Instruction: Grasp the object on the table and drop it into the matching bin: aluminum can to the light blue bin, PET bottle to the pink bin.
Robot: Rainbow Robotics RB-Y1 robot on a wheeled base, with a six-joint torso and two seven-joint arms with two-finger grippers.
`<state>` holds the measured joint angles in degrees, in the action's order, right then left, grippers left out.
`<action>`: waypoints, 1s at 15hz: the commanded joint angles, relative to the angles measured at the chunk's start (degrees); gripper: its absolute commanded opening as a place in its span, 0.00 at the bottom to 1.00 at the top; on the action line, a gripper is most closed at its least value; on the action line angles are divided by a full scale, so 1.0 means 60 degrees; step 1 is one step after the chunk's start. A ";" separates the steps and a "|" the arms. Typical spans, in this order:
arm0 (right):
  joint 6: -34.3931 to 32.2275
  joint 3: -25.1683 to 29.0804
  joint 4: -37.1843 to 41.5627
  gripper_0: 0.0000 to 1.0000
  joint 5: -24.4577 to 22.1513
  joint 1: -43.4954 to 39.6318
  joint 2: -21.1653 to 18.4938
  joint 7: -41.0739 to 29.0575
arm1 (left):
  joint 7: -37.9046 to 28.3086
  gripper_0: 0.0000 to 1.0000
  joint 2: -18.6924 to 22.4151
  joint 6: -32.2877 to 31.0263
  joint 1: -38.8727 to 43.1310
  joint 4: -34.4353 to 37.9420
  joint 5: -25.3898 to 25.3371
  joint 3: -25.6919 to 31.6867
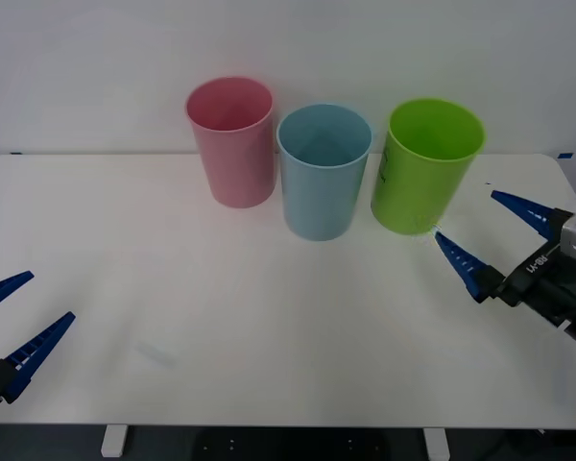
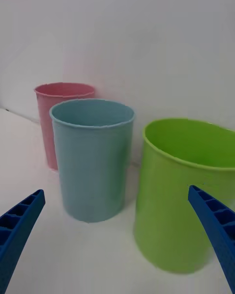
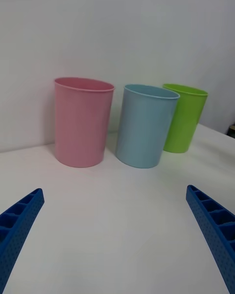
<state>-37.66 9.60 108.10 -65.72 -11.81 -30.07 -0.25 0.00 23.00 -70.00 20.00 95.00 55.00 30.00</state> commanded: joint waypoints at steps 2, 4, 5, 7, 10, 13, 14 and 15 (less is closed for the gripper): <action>-0.0828 0.0773 0.0104 1.00 0.0245 -0.0990 0.0002 0.0833 | 0.0000 1.00 0.0000 0.0000 0.0000 0.0000 0.0000 0.0000; -0.1707 0.1286 0.0104 1.00 0.0421 -0.1400 0.0002 0.0877 | 0.0000 1.00 0.0000 0.0000 0.0000 0.0000 0.0000 0.0000; -0.2029 0.1520 0.0104 1.00 0.0451 -0.1517 0.0002 0.0892 | 0.0000 1.00 0.0000 0.0000 0.0000 0.0000 0.0000 0.0000; -0.2849 0.2033 0.0074 1.00 0.0612 -0.1810 0.0002 0.0863 | 0.0000 1.00 0.0000 0.0000 0.0000 0.0000 0.0000 0.0000; -0.3860 0.2575 -0.0365 1.00 0.0656 -0.1913 -0.0012 0.0745 | 0.0000 1.00 0.0000 0.0000 0.0000 0.0000 0.0000 0.0000; -0.3992 0.2633 -0.0702 1.00 0.0656 -0.1898 -0.0144 0.0643 | 0.0000 1.00 0.0000 0.0000 0.0000 0.0000 0.0000 0.0000; -0.4007 0.2648 -0.0775 1.00 0.0670 -0.1898 -0.0173 0.0614 | 0.0000 1.00 0.0000 0.0000 0.0000 0.0000 0.0000 0.0000; -0.4007 0.2663 -0.0863 1.00 0.0656 -0.1898 -0.0188 0.0599 | 0.0000 1.00 0.0000 0.0000 0.0000 0.0000 0.0000 0.0000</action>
<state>-61.69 25.51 103.33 -61.73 -23.22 -31.11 3.42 0.00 23.00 -70.00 20.00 95.00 55.00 30.00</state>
